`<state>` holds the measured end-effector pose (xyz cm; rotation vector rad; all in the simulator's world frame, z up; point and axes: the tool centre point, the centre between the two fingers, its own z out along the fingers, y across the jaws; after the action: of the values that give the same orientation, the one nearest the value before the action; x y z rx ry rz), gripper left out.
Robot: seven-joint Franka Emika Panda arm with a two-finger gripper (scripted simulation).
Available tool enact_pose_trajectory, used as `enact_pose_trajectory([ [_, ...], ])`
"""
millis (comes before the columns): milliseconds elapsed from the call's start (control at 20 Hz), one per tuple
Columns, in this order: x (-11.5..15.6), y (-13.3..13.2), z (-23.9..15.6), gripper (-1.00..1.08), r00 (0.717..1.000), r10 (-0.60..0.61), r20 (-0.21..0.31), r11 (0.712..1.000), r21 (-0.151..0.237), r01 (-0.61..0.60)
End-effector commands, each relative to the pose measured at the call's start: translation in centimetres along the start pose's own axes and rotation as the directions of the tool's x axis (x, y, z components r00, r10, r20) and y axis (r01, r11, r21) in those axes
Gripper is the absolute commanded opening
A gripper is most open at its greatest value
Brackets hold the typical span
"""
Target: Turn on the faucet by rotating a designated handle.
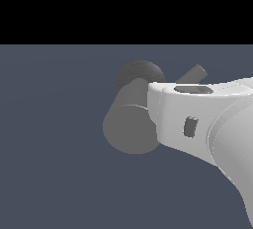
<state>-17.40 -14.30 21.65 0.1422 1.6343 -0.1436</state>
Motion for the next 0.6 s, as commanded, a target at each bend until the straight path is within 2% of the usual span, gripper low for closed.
enact_pose_trajectory([
  [0, -3.1, 2.2, 0.1, -1.0, 0.998, -0.002, 0.063, 0.999, -0.032, 0.004],
  [100, -3.4, 2.4, 0.1, -1.0, 0.998, -0.002, 0.065, 0.999, -0.033, 0.005],
  [150, -0.4, 0.2, 0.1, -1.0, 1.0, -0.001, 0.0, 1.0, 0.006, 0.001],
  [550, -2.5, 2.9, 0.0, -1.0, 1.0, -0.002, 0.022, 1.0, -0.008, 0.002],
])
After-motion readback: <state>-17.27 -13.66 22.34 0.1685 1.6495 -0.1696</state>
